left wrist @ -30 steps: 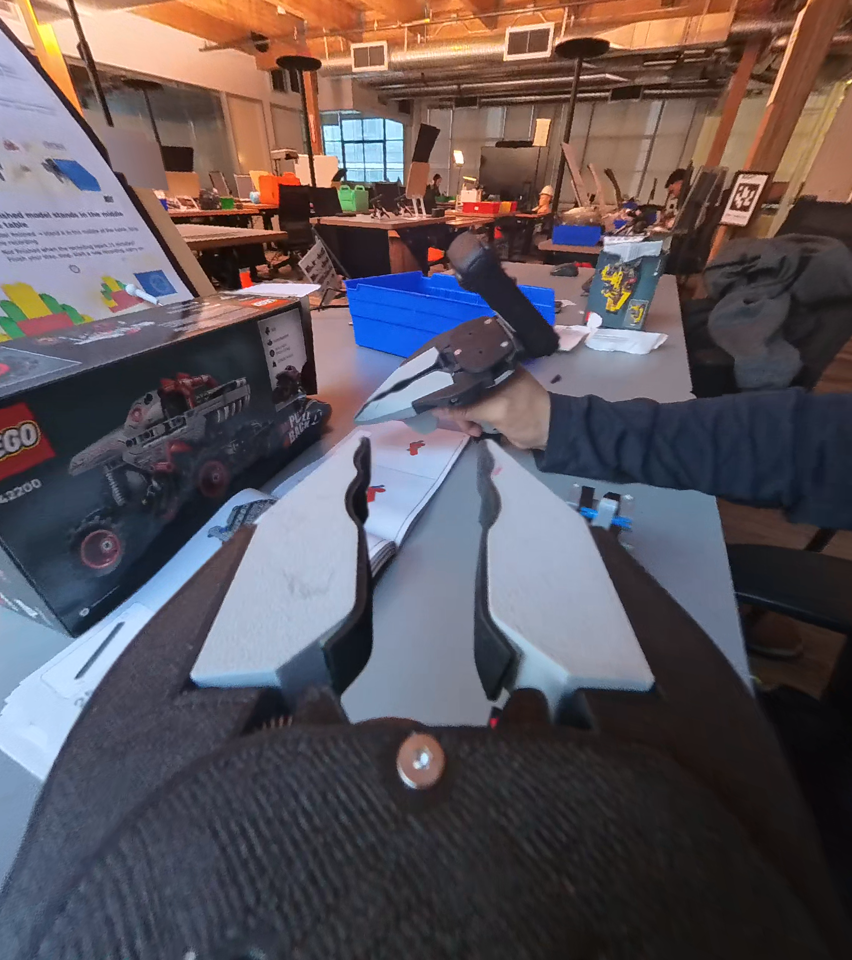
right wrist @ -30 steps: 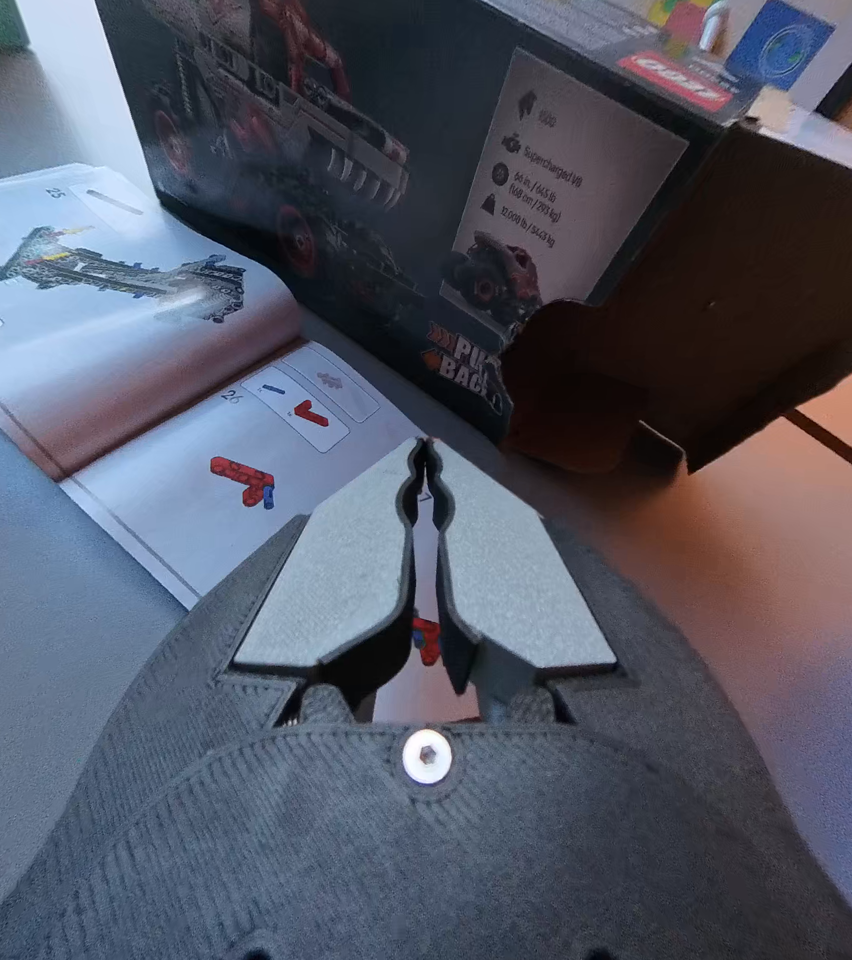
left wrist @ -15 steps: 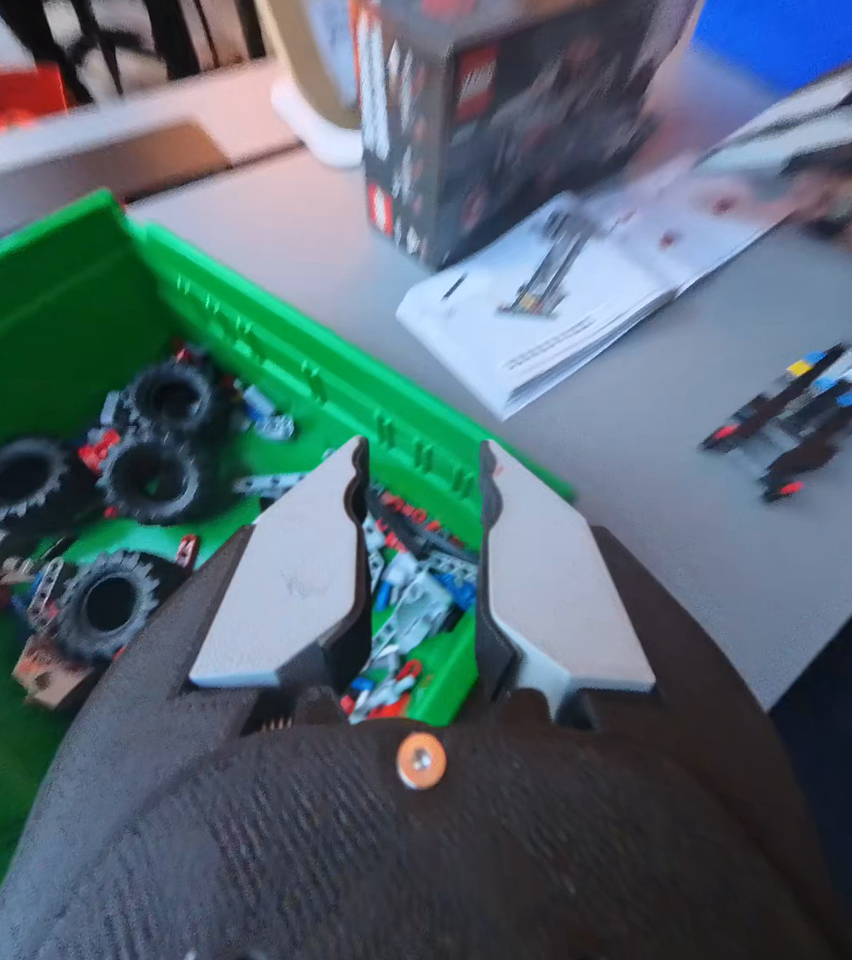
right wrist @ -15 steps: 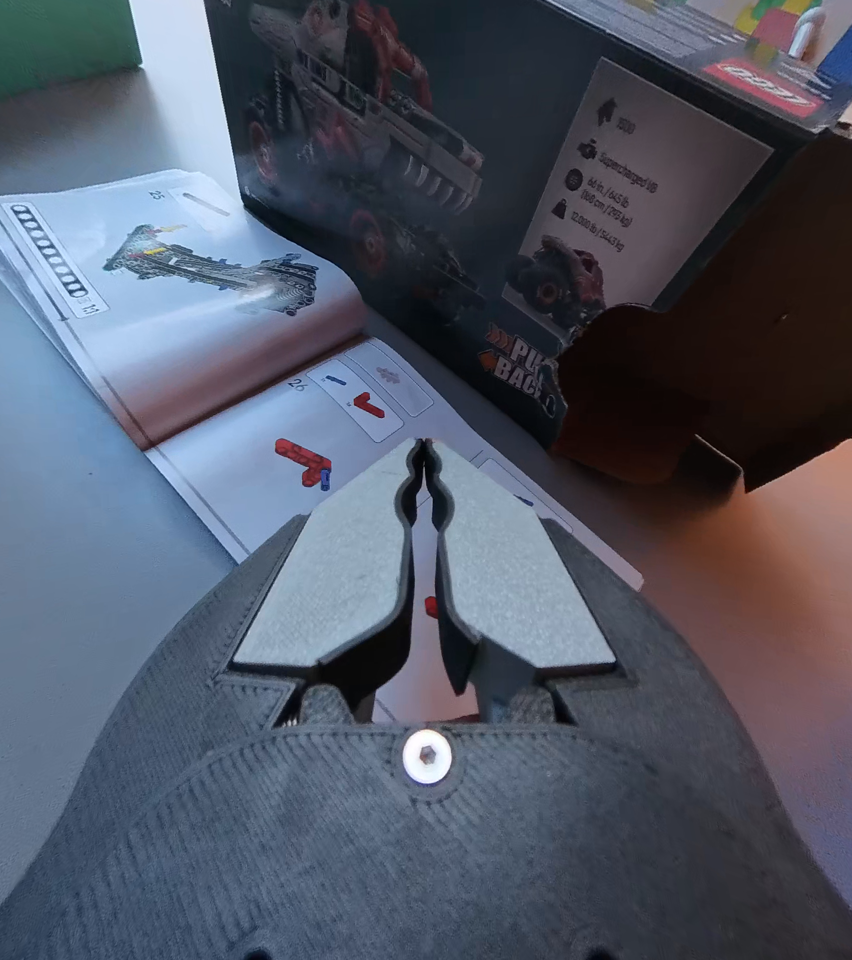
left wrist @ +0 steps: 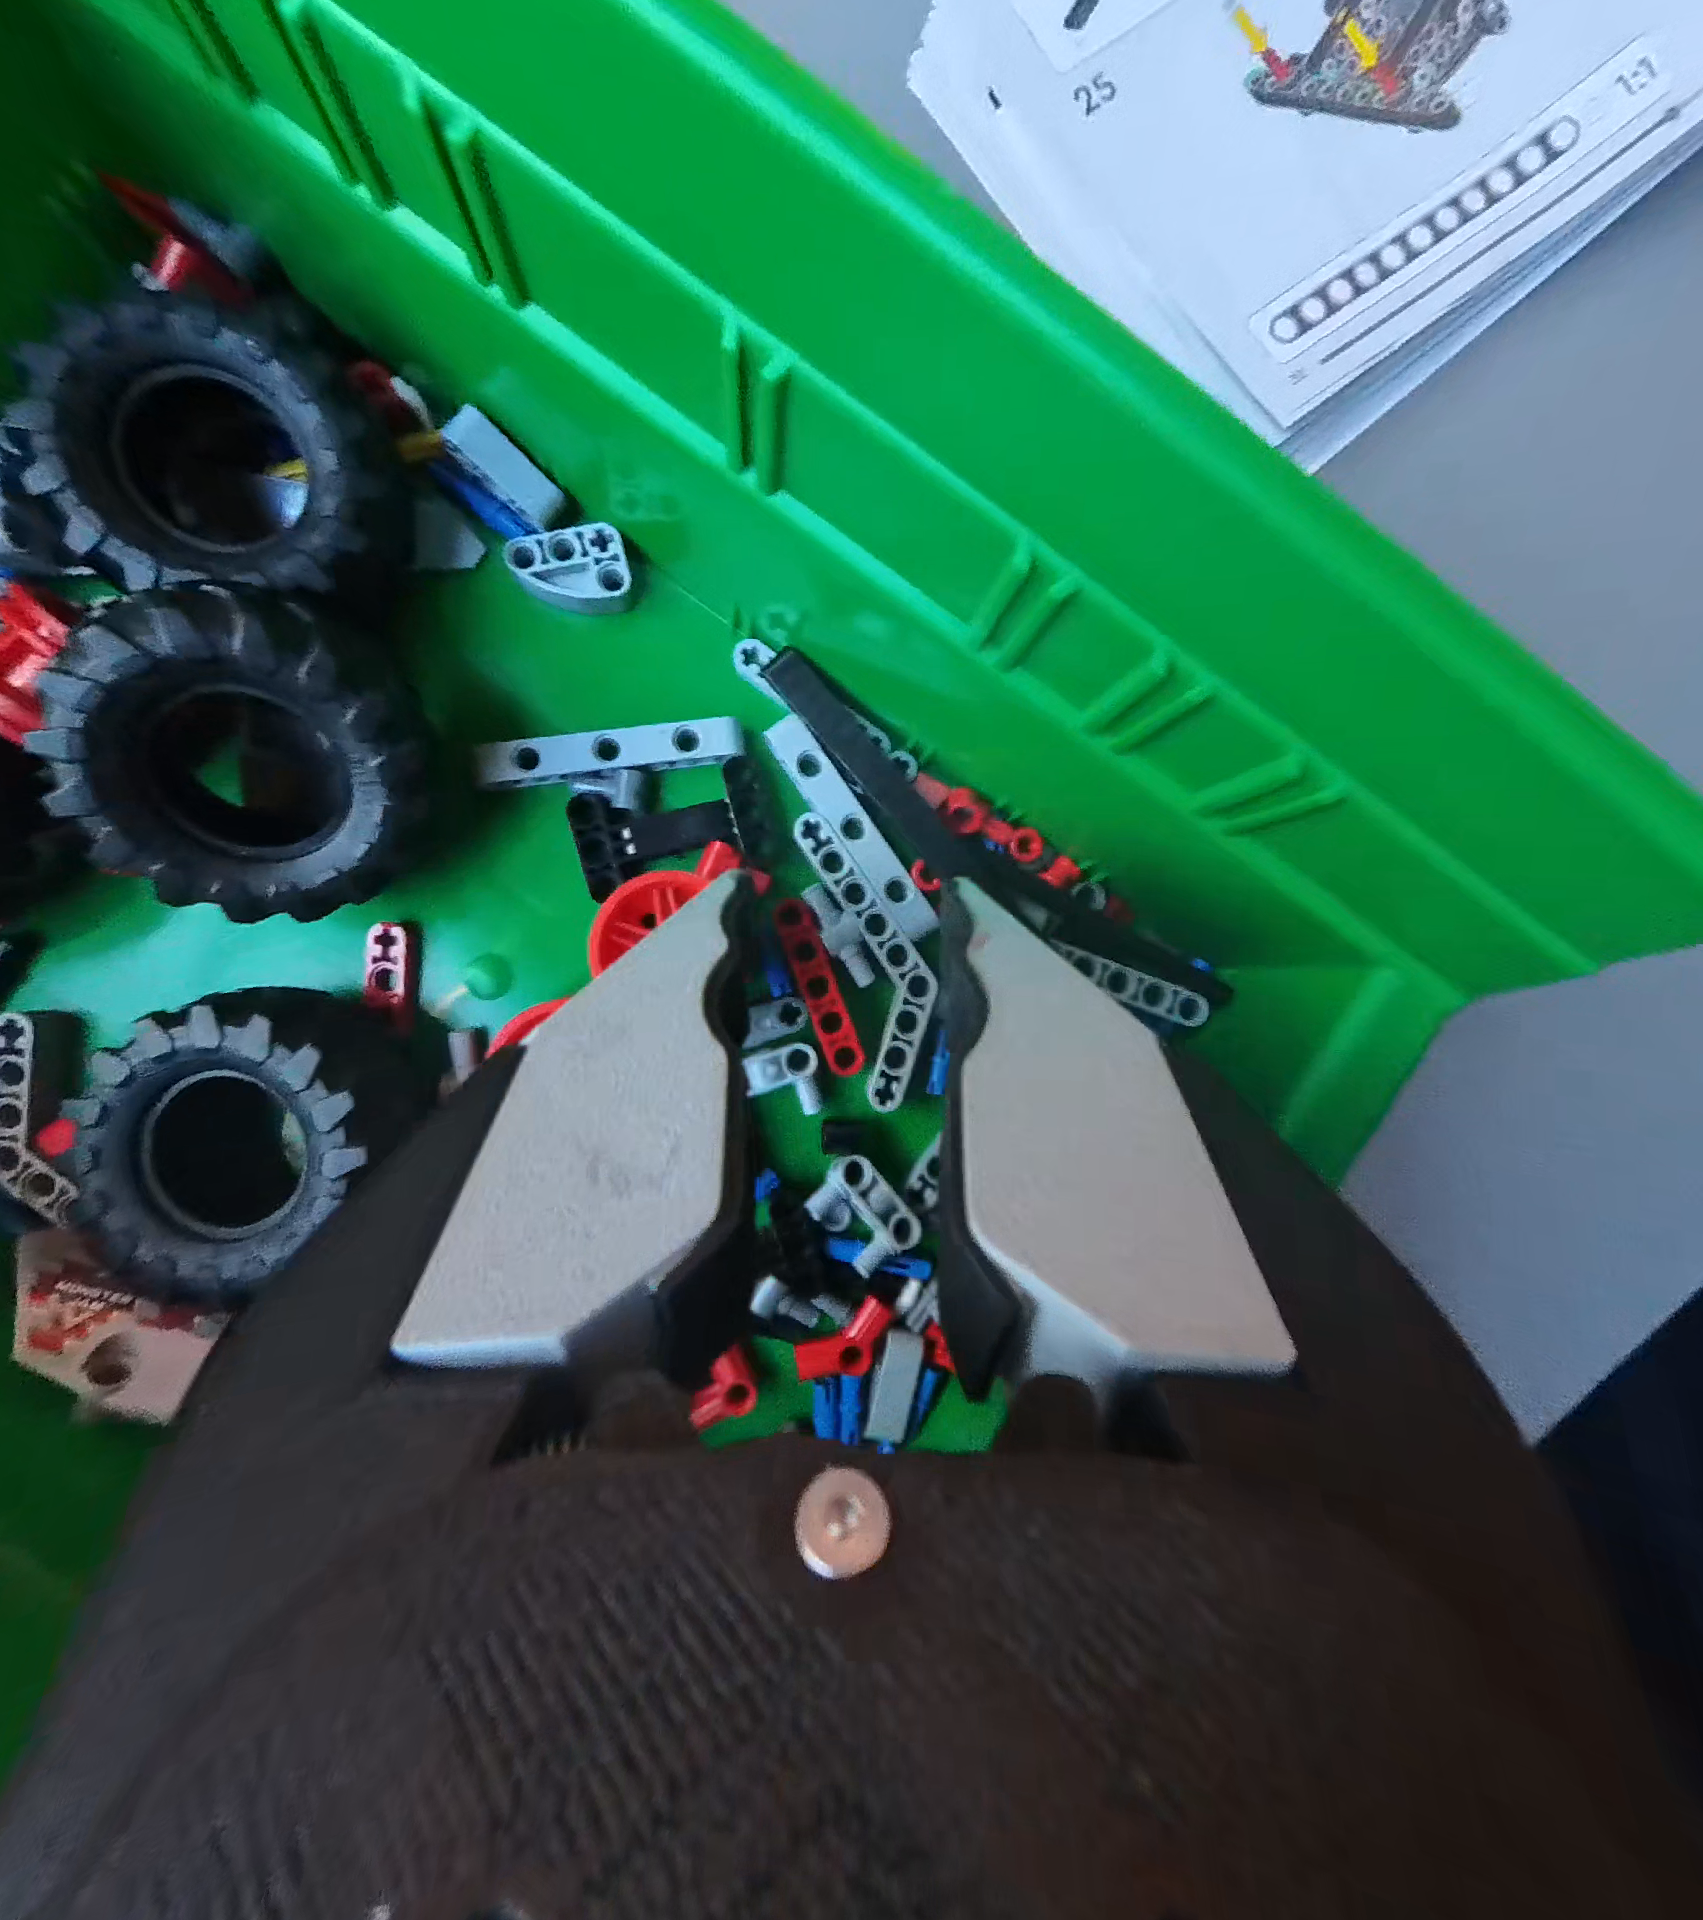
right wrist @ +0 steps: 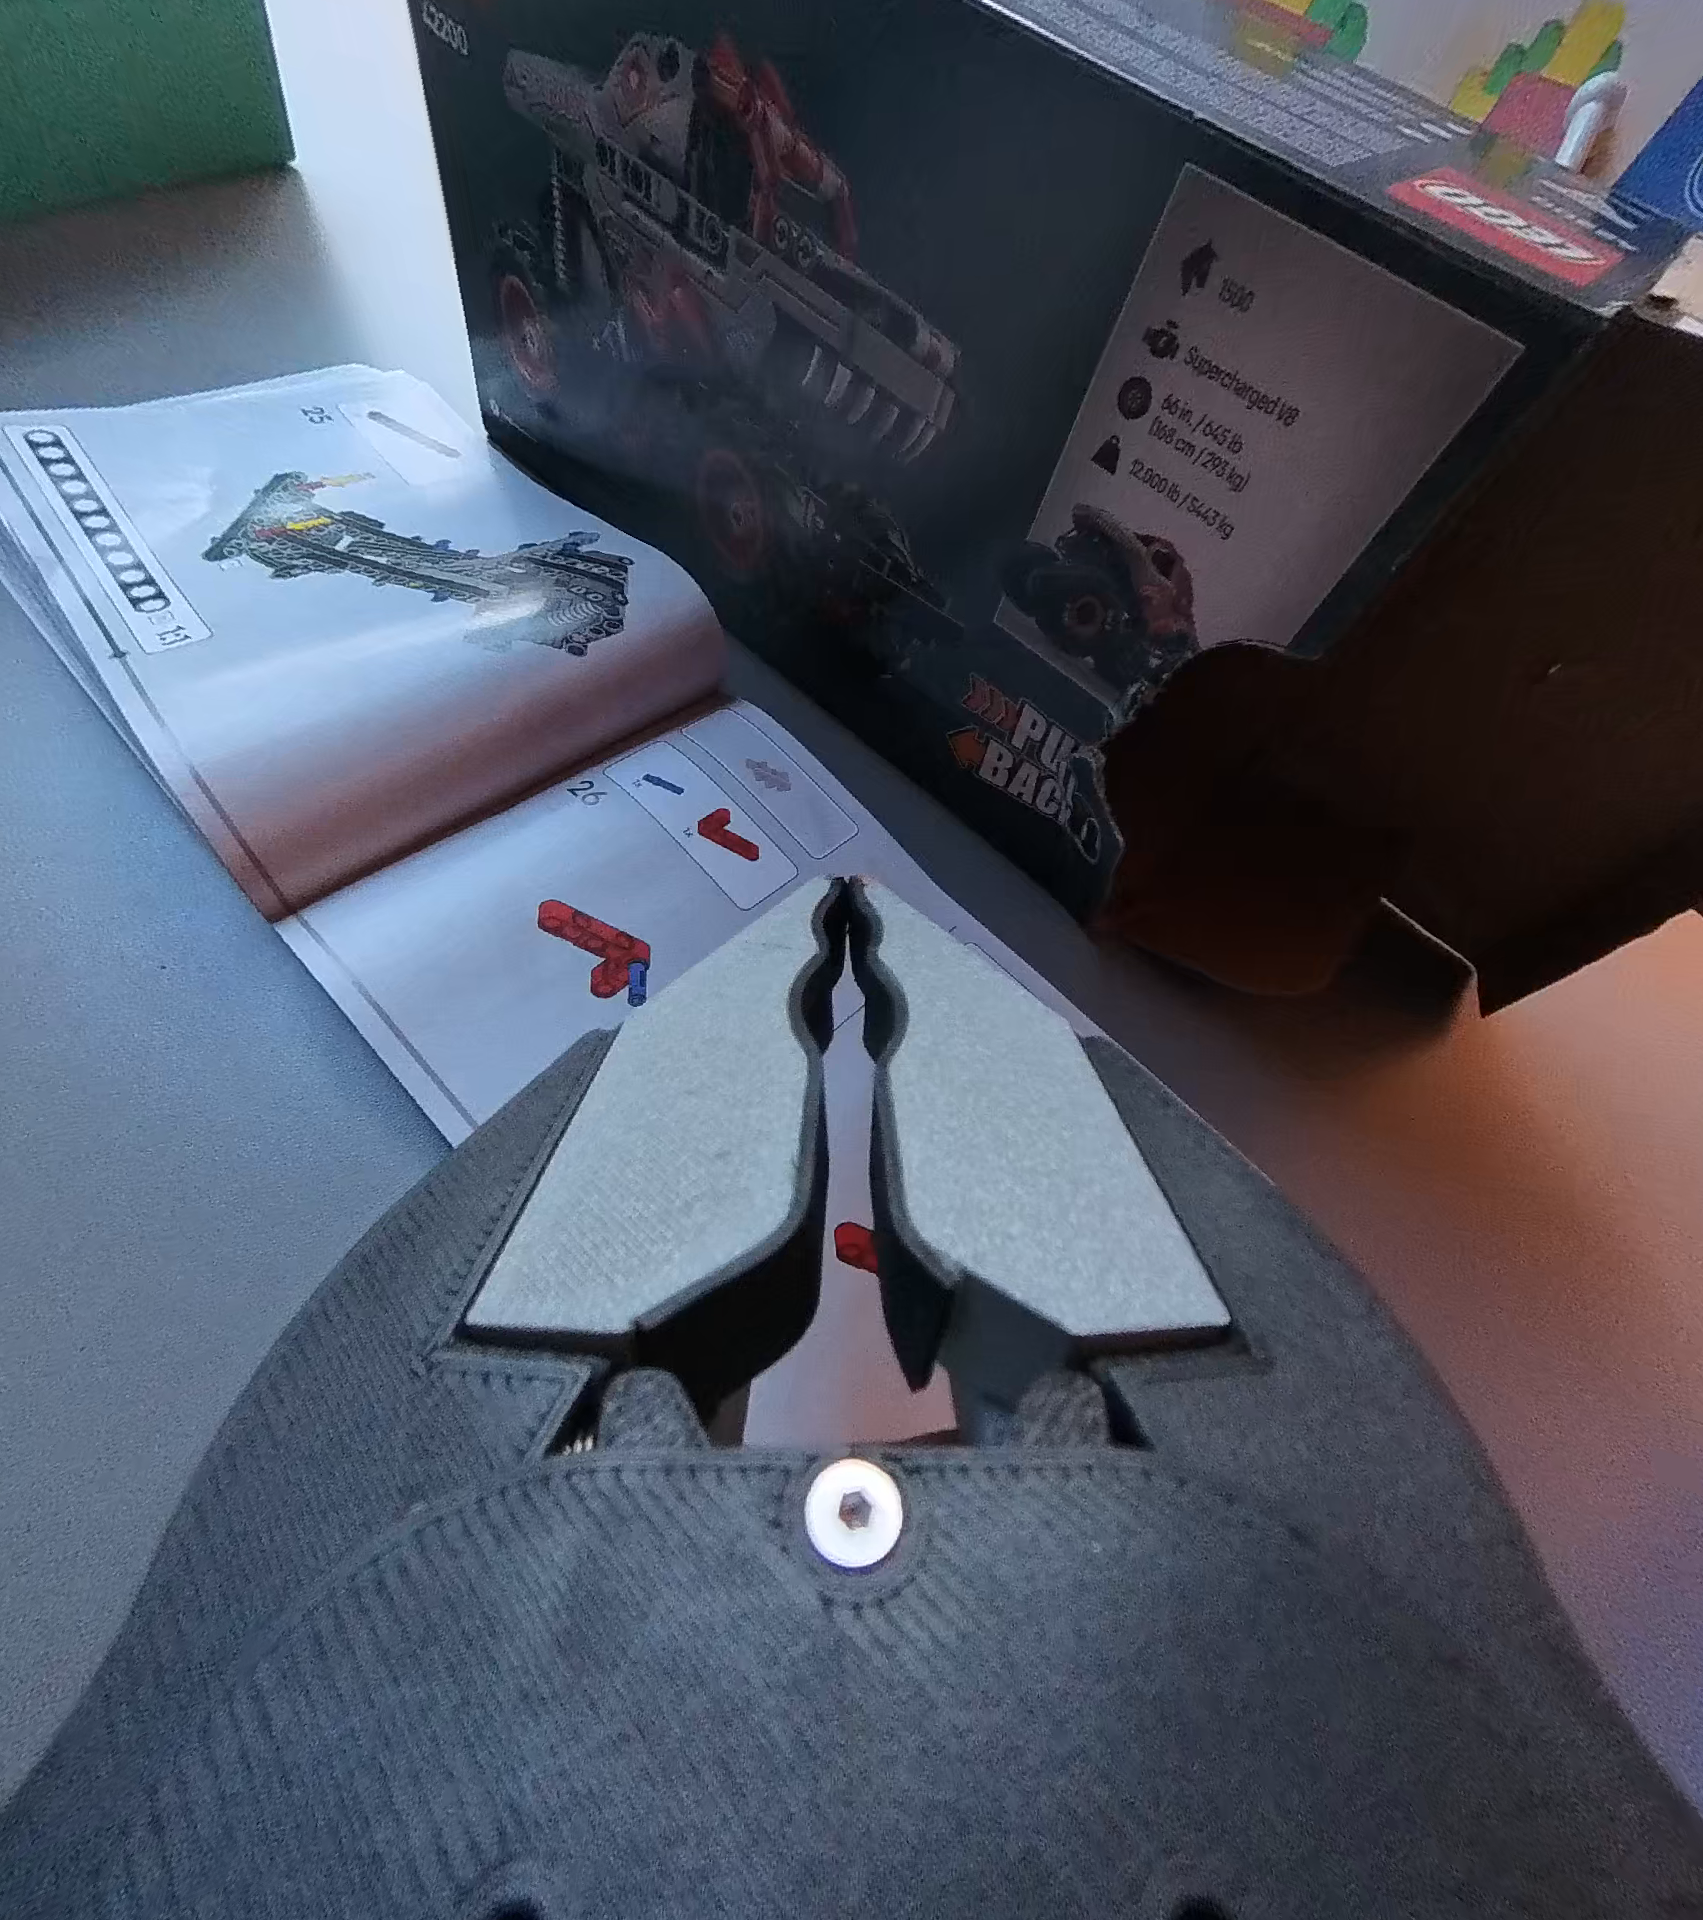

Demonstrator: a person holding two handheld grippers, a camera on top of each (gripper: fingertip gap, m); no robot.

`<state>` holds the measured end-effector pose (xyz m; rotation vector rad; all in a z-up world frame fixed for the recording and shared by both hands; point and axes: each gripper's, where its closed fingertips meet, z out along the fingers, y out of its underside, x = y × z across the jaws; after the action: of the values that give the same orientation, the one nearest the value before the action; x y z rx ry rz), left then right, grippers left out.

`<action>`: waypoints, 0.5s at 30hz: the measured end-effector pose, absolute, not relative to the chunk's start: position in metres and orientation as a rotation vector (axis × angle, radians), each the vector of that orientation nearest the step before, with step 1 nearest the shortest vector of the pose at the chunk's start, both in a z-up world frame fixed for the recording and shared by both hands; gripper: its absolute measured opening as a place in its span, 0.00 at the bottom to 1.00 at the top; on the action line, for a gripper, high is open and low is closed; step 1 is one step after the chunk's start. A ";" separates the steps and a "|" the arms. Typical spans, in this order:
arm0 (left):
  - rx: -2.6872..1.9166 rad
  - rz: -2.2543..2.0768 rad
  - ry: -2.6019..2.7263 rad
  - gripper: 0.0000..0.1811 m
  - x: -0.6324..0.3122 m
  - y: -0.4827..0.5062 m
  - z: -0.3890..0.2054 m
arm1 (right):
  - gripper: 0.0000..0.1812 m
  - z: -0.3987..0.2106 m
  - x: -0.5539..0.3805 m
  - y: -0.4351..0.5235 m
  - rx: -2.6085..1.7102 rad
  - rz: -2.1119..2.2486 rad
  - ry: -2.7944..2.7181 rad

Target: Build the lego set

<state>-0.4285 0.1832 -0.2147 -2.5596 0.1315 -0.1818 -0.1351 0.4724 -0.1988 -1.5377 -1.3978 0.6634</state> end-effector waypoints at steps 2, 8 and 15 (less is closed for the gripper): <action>-2.545 -0.208 0.100 0.18 -0.428 0.183 -0.210 | 0.00 -0.199 -0.135 0.471 -1.527 0.659 -1.404; -2.584 -0.085 0.095 0.19 -0.428 0.173 -0.209 | 0.00 -0.201 -0.138 0.465 -1.477 0.603 -1.451; -2.618 -0.076 0.019 0.19 -0.444 0.173 -0.208 | 0.00 -0.197 -0.137 0.465 -1.474 0.622 -1.428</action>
<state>-0.4435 0.1726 -0.2076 -2.6181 0.0194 -0.0762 -0.1369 0.4652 -0.1972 -1.4738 -1.4277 0.6221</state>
